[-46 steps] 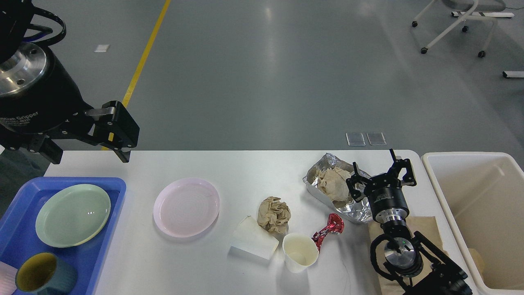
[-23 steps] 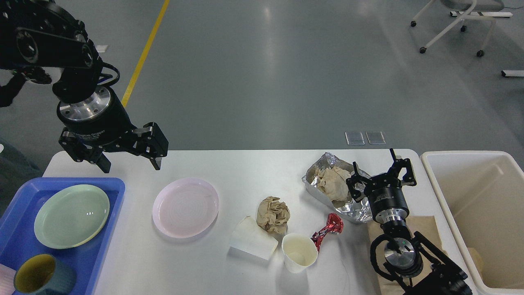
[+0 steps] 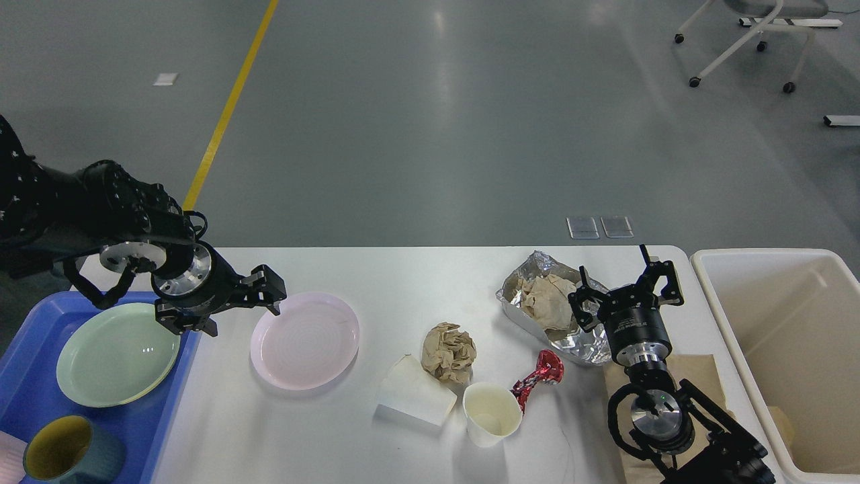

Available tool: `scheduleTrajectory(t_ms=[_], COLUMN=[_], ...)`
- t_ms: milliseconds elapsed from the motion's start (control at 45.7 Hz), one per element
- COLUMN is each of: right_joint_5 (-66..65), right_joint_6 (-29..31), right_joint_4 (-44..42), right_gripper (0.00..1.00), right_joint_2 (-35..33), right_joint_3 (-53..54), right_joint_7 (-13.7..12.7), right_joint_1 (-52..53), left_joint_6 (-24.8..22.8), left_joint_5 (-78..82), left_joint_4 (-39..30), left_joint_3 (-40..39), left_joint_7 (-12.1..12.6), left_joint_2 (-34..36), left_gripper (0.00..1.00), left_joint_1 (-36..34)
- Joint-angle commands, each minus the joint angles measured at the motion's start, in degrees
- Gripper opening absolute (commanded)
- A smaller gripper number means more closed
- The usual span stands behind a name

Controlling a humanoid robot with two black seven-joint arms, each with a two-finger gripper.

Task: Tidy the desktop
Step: 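Grasp the pink plate rim with the left gripper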

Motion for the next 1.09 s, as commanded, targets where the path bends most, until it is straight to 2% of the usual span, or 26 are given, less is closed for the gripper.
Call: scheduleTrajectory(t_ms=[0, 66, 241, 394, 525, 700, 1072], right_joint_5=[0.0, 0.0, 0.0, 0.0, 0.0, 0.0, 0.0], right_joint_6=[0.0, 0.0, 0.0, 0.0, 0.0, 0.0, 0.0], right_joint_4=[0.0, 0.0, 0.0, 0.0, 0.0, 0.0, 0.0], right_gripper=[1.0, 1.0, 1.0, 1.0, 1.0, 1.0, 1.0], right_joint_2=[0.05, 0.05, 0.05, 0.05, 0.05, 0.05, 0.05], right_joint_3=[0.0, 0.0, 0.0, 0.0, 0.0, 0.0, 0.0], right_joint_7=[0.0, 0.0, 0.0, 0.0, 0.0, 0.0, 0.0], right_joint_1=[0.0, 0.0, 0.0, 0.0, 0.0, 0.0, 0.0], left_joint_6=[8.38, 10.06, 13.48, 16.48, 19.11, 24.82, 26.06], left_joint_5=[-3.36, -5.38, -5.38, -5.3, -5.38, -5.74, -7.58], left_joint_4=[0.0, 0.0, 0.7, 1.84, 4.65, 7.38, 10.54], left_joint_3=[-0.93, -2.16, -4.18, -4.36, -7.95, -10.42, -13.76], left_joint_7=[2.55, 3.34, 3.43, 3.52, 3.43, 3.34, 2.64], left_joint_2=[-0.15, -0.06, 0.12, 0.03, 0.38, 0.21, -0.41], left_gripper=[0.96, 0.96, 0.96, 0.96, 0.95, 0.93, 0.79], left_joint_1=[5.77, 7.97, 14.83, 16.41, 18.08, 22.56, 26.44])
